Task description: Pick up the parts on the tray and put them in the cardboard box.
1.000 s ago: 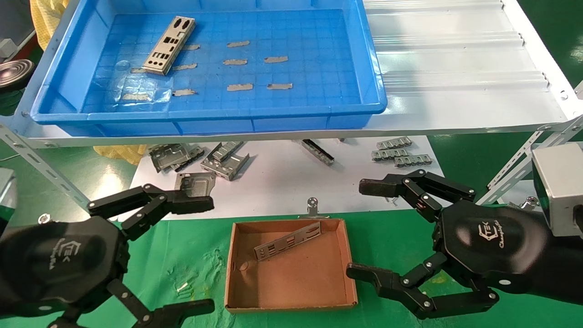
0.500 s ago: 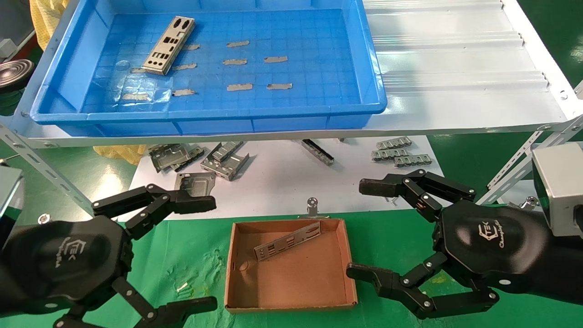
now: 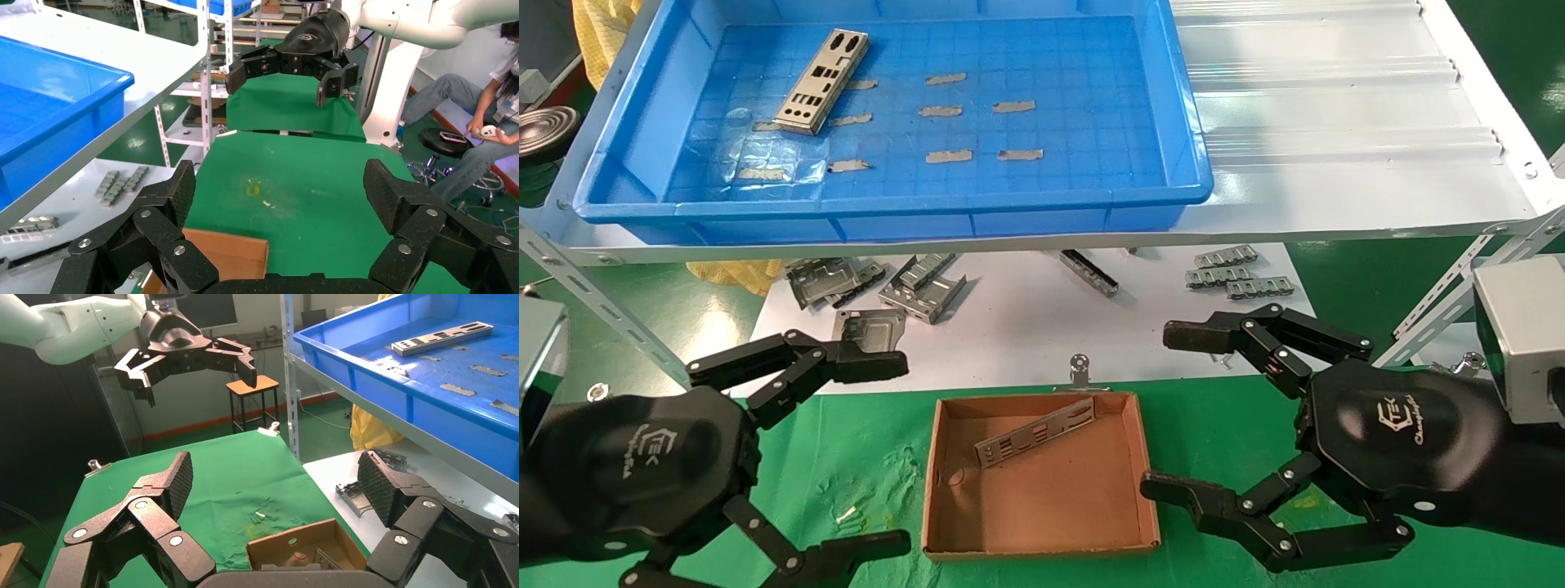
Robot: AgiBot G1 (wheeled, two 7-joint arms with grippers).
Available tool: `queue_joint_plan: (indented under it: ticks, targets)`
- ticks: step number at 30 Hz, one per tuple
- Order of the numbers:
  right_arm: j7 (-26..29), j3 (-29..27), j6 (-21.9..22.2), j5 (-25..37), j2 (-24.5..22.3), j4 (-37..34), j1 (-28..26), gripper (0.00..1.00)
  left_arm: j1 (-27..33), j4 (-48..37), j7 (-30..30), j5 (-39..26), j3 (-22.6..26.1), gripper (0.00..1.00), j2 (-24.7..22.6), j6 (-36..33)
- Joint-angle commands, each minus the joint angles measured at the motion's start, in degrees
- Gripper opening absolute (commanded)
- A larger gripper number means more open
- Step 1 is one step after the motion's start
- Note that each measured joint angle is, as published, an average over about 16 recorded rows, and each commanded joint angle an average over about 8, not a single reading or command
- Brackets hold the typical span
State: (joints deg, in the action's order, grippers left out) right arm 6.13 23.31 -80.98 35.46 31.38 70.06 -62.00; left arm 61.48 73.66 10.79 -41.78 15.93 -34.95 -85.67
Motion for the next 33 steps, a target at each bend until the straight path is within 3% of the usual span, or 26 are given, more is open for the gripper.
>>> queue_joint_plan:
  ticks: [1, 33]
  targets:
    - [0.0, 0.0, 0.0, 0.0, 0.0, 0.0, 0.0, 1.00, 0.0, 0.0, 0.0, 0.0, 0.0, 1.00, 0.0, 0.0]
    - [0.0, 0.0, 0.0, 0.0, 0.0, 0.0, 0.0, 1.00, 0.1, -0.2, -0.1, -0.1, 0.1, 1.00, -0.1, 0.0]
